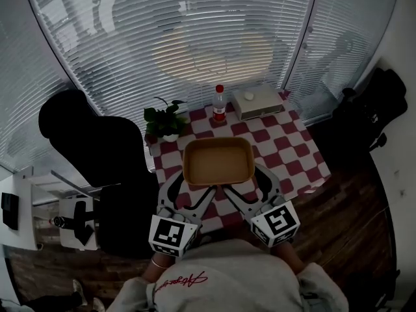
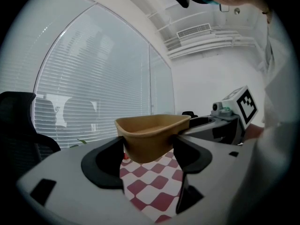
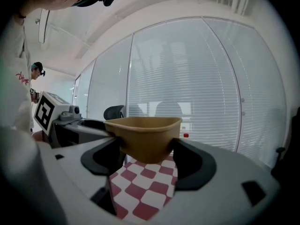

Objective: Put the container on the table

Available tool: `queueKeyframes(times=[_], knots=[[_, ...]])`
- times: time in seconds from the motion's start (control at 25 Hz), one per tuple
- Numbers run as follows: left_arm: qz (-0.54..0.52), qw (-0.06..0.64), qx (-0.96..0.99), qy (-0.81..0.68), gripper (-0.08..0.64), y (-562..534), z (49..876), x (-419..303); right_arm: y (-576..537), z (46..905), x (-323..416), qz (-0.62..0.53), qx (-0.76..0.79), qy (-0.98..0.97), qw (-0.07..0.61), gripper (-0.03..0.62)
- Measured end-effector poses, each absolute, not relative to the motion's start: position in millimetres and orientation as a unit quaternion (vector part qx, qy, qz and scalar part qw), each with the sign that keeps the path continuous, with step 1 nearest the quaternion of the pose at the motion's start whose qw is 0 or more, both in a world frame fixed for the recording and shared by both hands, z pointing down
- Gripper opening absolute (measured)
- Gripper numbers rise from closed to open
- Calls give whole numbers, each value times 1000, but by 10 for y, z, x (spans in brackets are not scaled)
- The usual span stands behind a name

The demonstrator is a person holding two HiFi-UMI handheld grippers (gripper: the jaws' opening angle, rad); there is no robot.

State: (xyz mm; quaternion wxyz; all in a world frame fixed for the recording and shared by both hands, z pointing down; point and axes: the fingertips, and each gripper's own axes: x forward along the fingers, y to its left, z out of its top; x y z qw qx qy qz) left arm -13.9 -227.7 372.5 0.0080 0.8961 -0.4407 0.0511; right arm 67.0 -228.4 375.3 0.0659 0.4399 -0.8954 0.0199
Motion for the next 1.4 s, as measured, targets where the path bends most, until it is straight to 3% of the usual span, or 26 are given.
queueKeyframes(times=[1.4], knots=[[79, 22, 875, -478, 331, -2250, 4044, -231, -2323, 4078, 572, 33, 400, -913, 79, 351]])
